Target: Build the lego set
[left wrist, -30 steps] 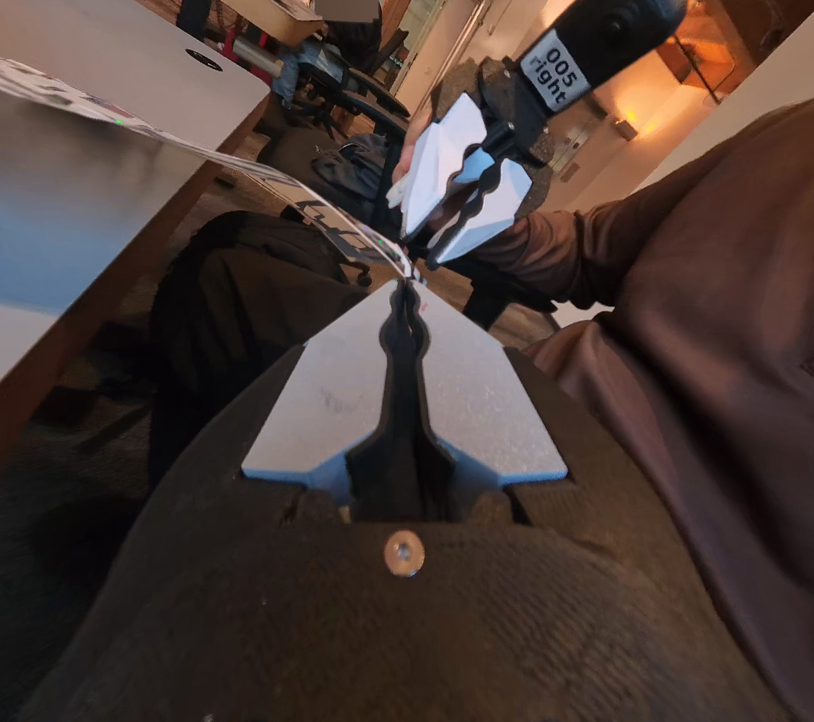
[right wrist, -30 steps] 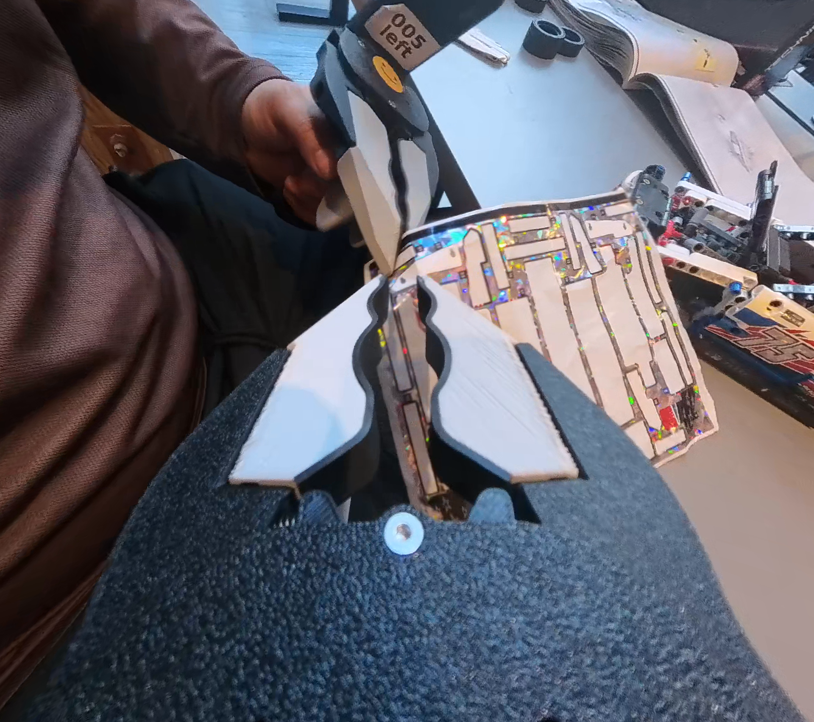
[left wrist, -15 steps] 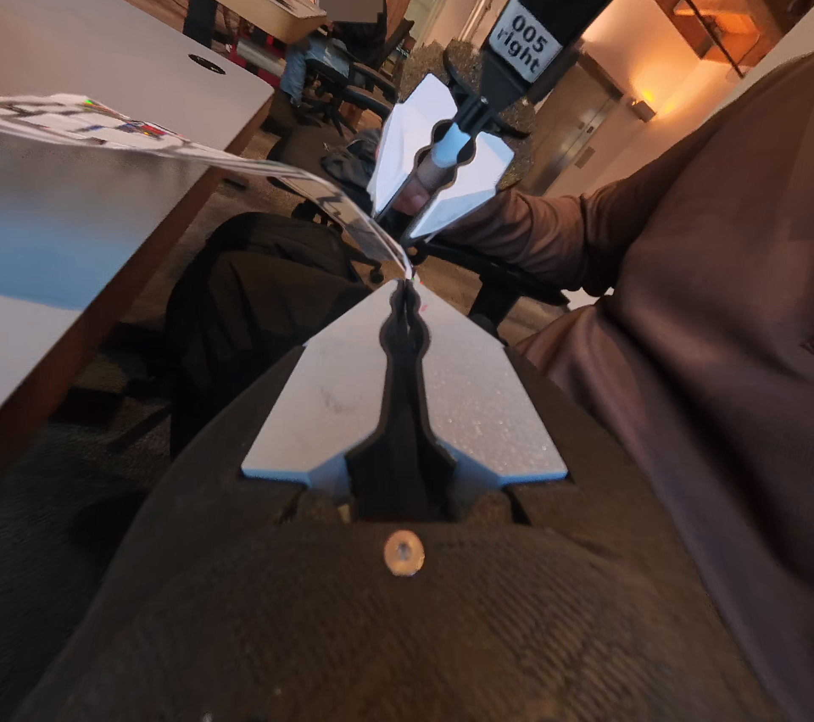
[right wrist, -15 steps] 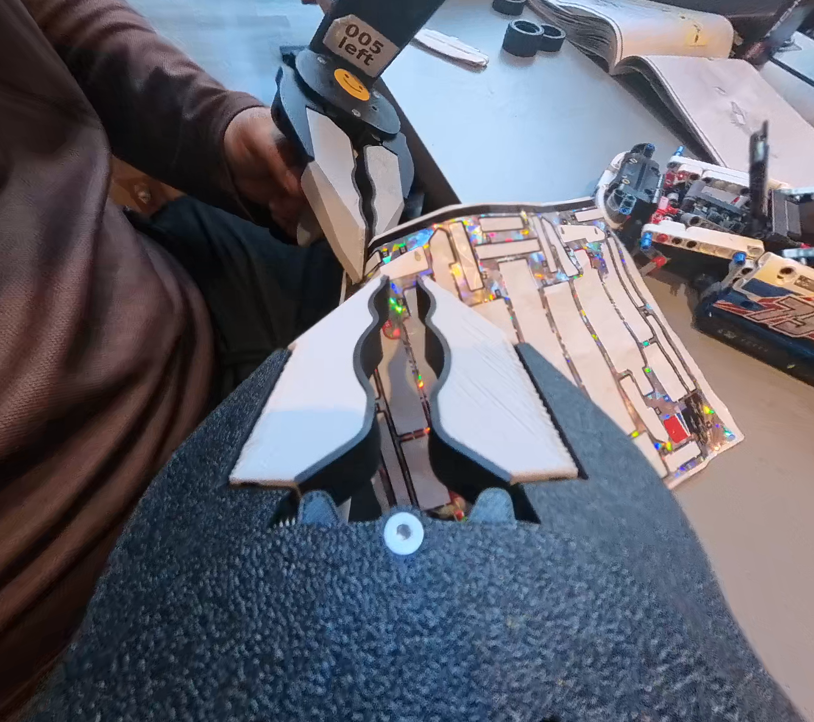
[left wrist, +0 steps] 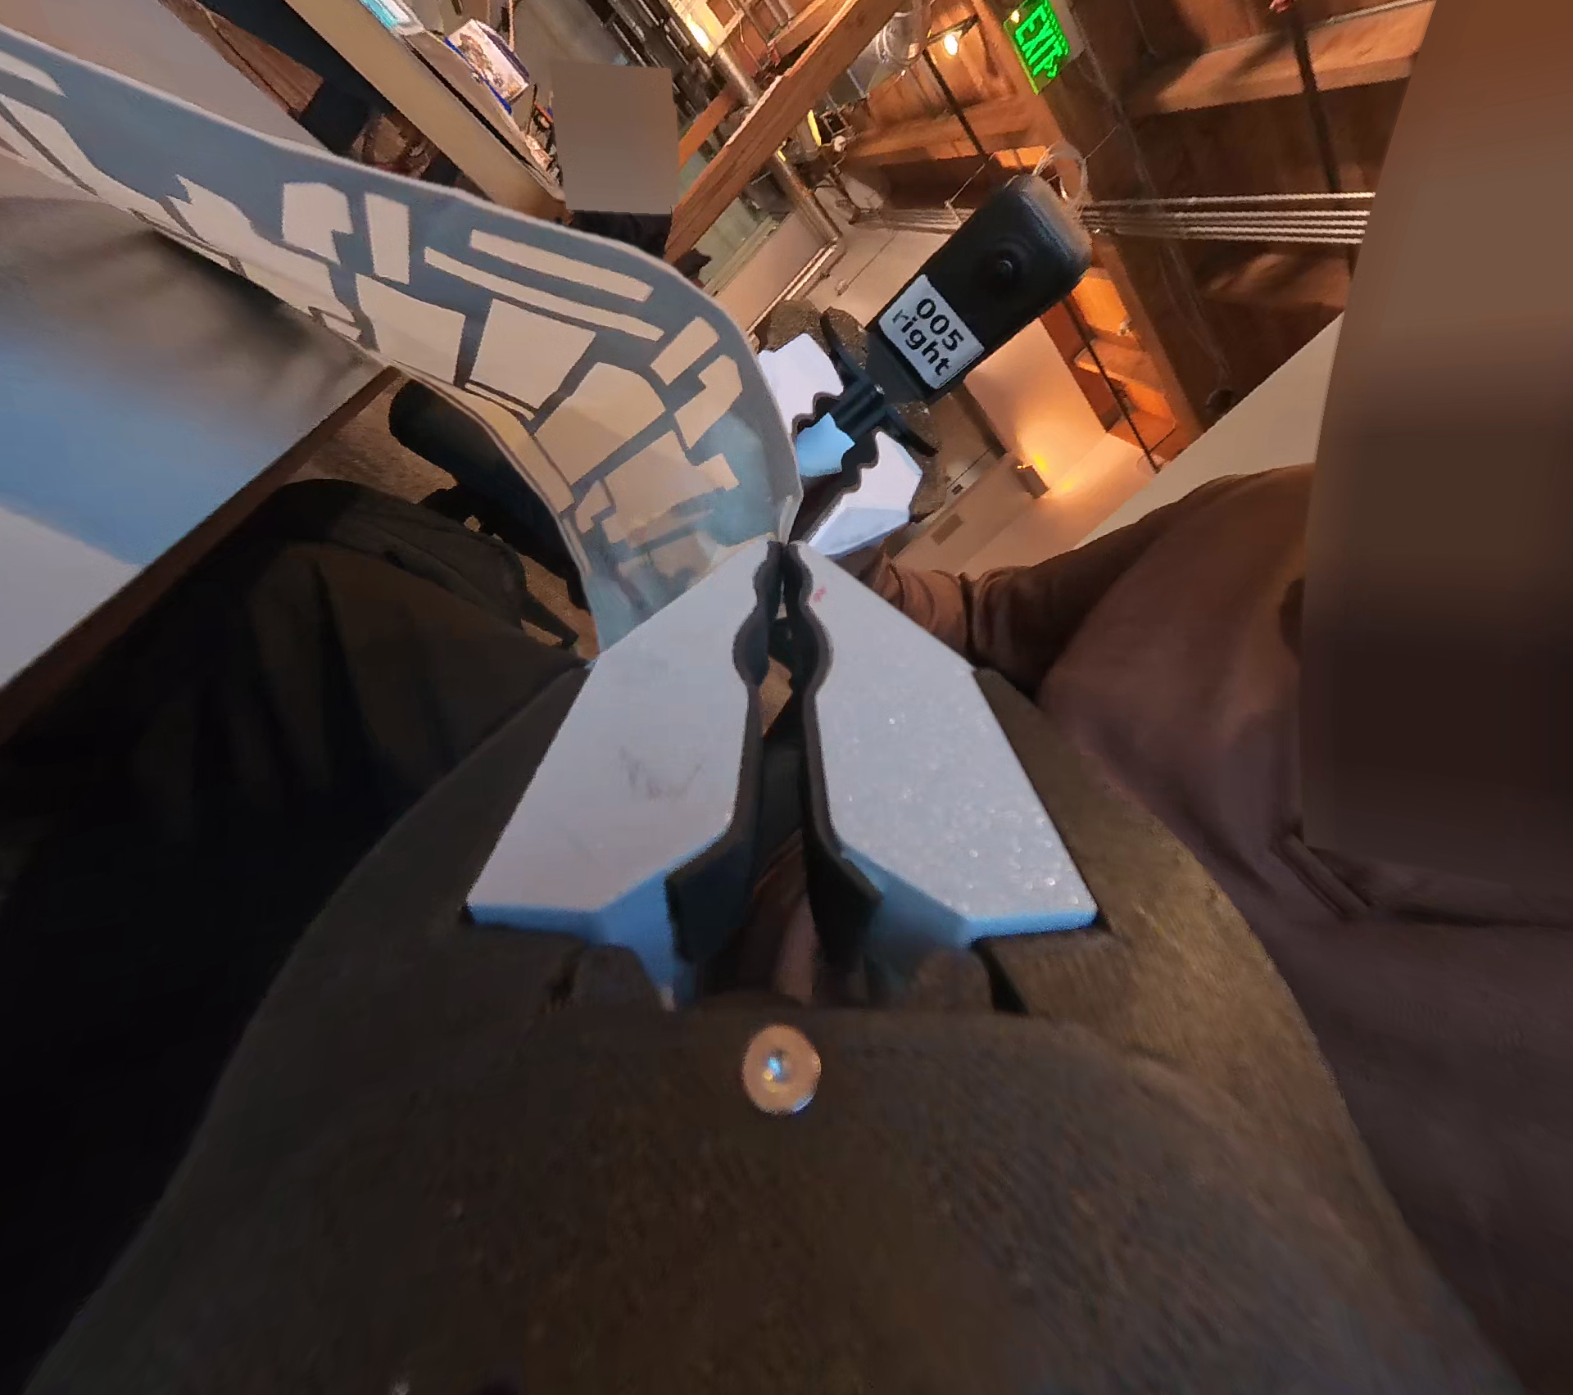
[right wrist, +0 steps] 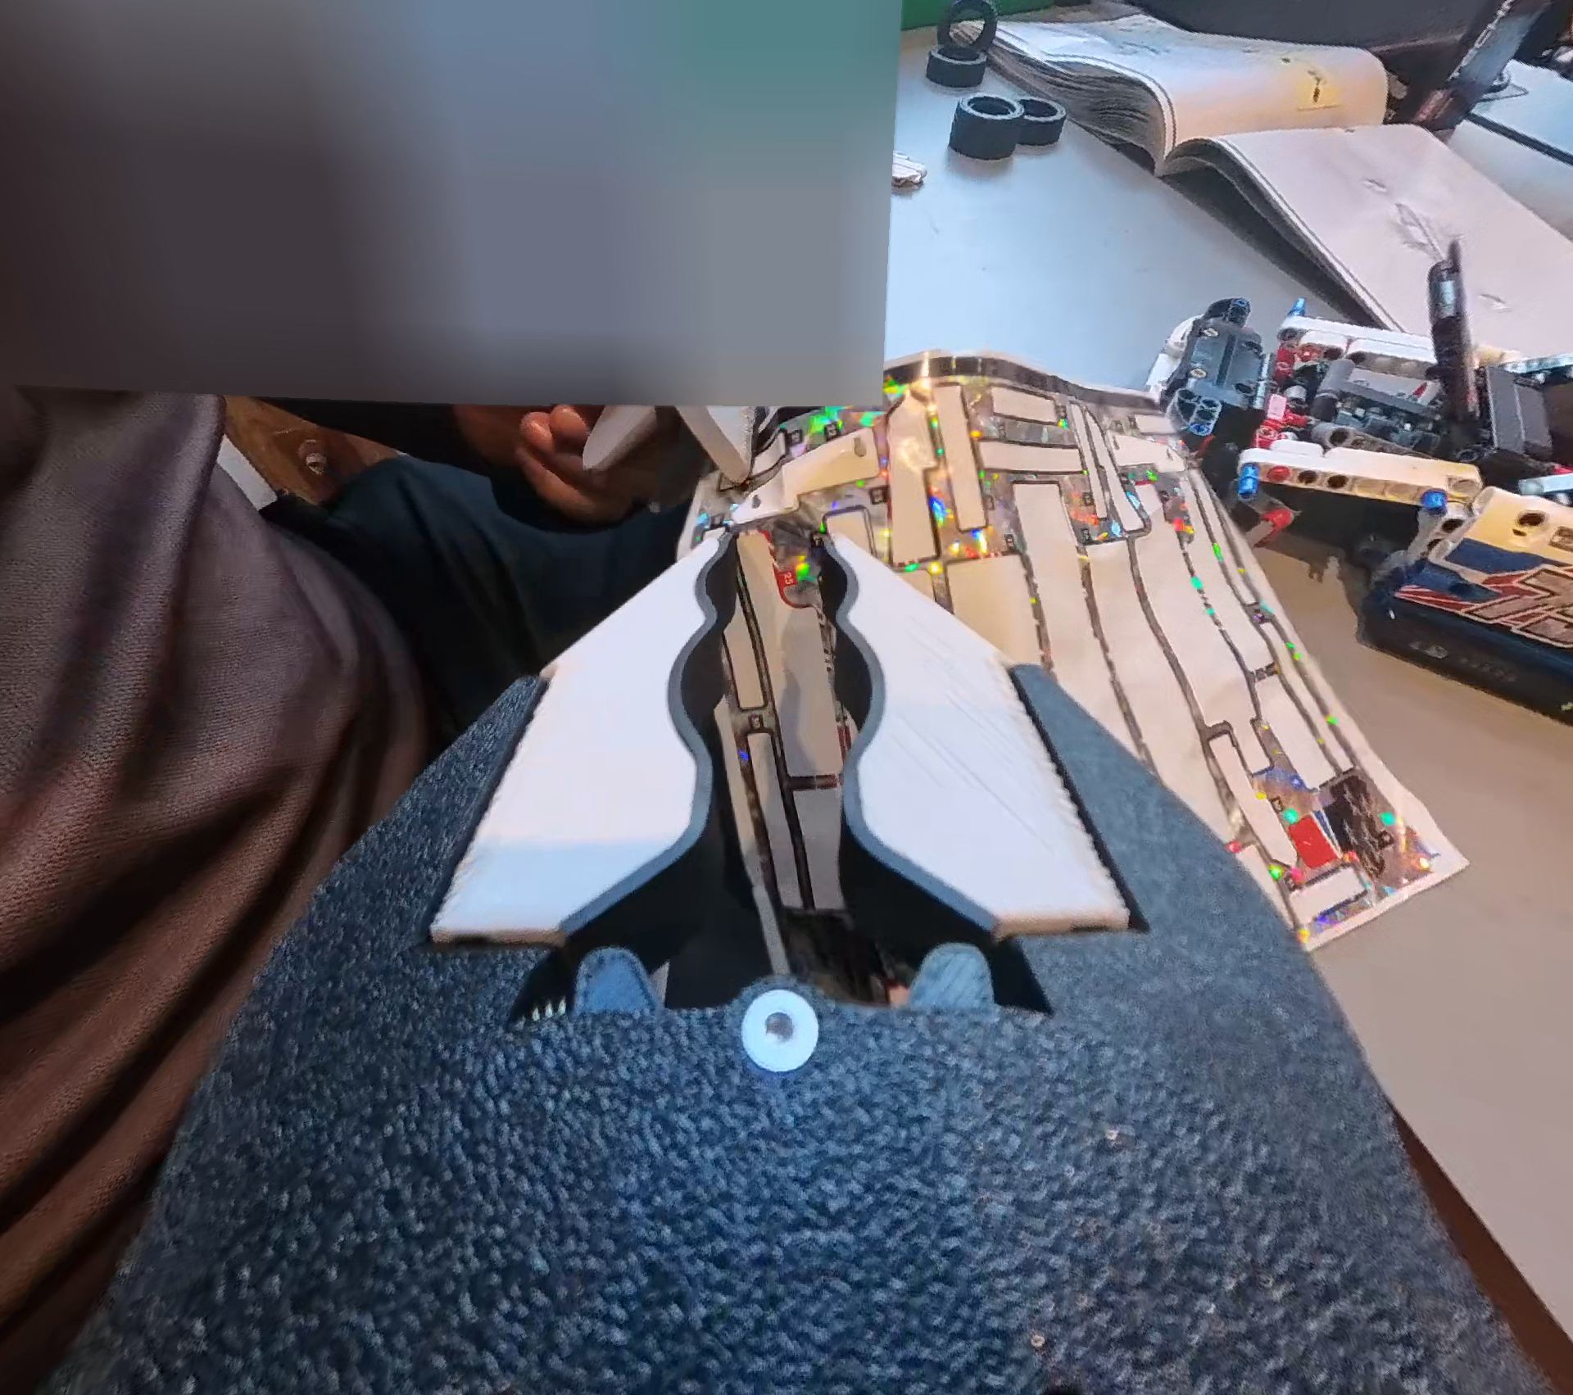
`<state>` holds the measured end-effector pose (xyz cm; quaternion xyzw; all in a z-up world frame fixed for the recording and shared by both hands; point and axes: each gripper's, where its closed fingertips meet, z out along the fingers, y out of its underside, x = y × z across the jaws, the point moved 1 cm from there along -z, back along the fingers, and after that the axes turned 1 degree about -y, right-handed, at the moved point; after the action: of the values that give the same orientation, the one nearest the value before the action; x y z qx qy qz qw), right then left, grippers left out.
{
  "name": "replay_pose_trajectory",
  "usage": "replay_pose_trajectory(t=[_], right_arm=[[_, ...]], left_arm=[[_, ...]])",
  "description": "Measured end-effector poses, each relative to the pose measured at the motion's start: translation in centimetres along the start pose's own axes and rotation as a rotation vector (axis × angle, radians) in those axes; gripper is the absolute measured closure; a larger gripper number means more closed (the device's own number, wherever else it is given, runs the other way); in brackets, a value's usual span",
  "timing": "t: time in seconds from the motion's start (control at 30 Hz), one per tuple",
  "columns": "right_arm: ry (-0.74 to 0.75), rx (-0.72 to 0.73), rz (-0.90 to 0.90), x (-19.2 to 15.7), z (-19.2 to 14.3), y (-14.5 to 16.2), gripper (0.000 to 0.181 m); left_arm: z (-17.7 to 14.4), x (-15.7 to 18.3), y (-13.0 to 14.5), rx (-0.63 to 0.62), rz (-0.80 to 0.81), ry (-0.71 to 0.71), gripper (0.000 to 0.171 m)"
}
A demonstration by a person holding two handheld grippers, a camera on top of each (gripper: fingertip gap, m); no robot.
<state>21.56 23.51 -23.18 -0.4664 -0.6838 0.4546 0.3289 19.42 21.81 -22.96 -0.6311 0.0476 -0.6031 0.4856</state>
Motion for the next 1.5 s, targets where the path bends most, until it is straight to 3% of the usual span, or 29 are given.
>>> replay_pose_trajectory(t=[0.23,0.57,0.8,1.03,1.13,1.3,1.5], right_arm=[[0.014,0.091,-0.019,0.0,-0.9,-1.7,0.147],[0.023,0.004,-0.116,-0.9,0.1,-0.7,0.154],[-0.055,0.023,-0.021,-1.5,-0.1,-0.7,0.172],[-0.156,0.065,0.177,-1.5,-0.1,-0.9,0.173],[-0.227,0.086,0.322,-1.3,-0.2,-1.1,0.178],[-0.353,0.122,0.565,-0.9,-0.4,-1.0,0.180],[-0.511,0.104,0.774,-1.6,-0.5,-0.5,0.180]], left_arm=[[0.4,0.6,0.2,-0.002,-0.017,0.025,0.171],[0.8,1.4,0.5,-0.006,-0.053,0.072,0.171],[0.8,1.6,0.3,0.012,-0.093,0.102,0.171],[0.8,1.6,0.0,0.033,-0.124,0.106,0.171],[0.5,1.8,-0.6,0.063,0.025,0.026,0.171],[0.2,1.5,-0.3,-0.080,0.390,-0.177,0.167],[0.7,2.1,0.9,-0.187,0.395,-0.132,0.156]])
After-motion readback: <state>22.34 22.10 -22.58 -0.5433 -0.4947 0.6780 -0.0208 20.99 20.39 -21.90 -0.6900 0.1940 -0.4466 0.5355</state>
